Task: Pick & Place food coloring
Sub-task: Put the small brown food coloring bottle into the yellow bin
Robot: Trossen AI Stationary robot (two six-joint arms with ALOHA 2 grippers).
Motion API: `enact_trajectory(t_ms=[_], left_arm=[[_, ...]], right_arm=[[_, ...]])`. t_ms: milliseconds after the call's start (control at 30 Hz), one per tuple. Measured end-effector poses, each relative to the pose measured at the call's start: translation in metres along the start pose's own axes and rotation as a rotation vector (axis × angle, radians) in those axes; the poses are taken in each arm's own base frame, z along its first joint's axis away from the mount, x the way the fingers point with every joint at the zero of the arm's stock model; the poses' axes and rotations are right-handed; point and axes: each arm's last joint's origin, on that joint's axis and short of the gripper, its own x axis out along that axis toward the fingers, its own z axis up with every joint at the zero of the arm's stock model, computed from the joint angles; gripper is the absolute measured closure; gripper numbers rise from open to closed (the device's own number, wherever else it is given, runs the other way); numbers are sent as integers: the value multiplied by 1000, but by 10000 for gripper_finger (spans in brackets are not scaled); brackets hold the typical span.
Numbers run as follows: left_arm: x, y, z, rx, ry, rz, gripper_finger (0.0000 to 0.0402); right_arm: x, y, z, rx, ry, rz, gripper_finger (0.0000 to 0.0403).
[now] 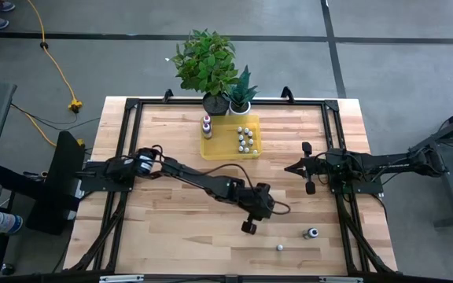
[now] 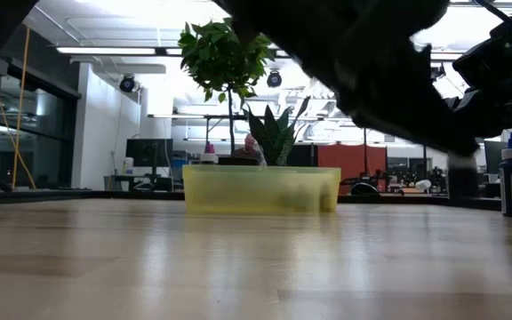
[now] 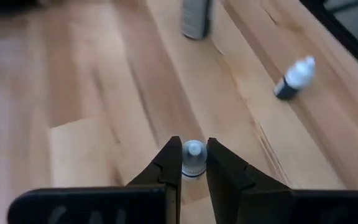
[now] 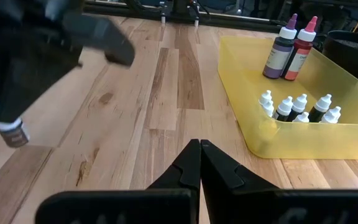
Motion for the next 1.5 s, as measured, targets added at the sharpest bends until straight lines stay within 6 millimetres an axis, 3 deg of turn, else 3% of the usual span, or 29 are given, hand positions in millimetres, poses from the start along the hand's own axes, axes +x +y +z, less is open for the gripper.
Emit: enact_trajectory(t_ms=[167, 500, 767, 1167, 1500], left_arm=[[-20, 6, 13, -120, -19, 65, 361], [-82, 29, 33, -289, 26, 166, 362], [-132, 60, 33, -409, 107, 262, 362], [-173, 104, -19, -597, 58, 393, 362], [-180, 129, -69, -668, 13, 534, 362]], right_arm=[[0, 0, 0, 0, 0, 0, 402], [0, 0, 0, 0, 0, 0, 402], [0, 0, 0, 0, 0, 0, 402], [0, 0, 0, 0, 0, 0, 402], [0, 0, 0, 0, 0, 0, 402]])
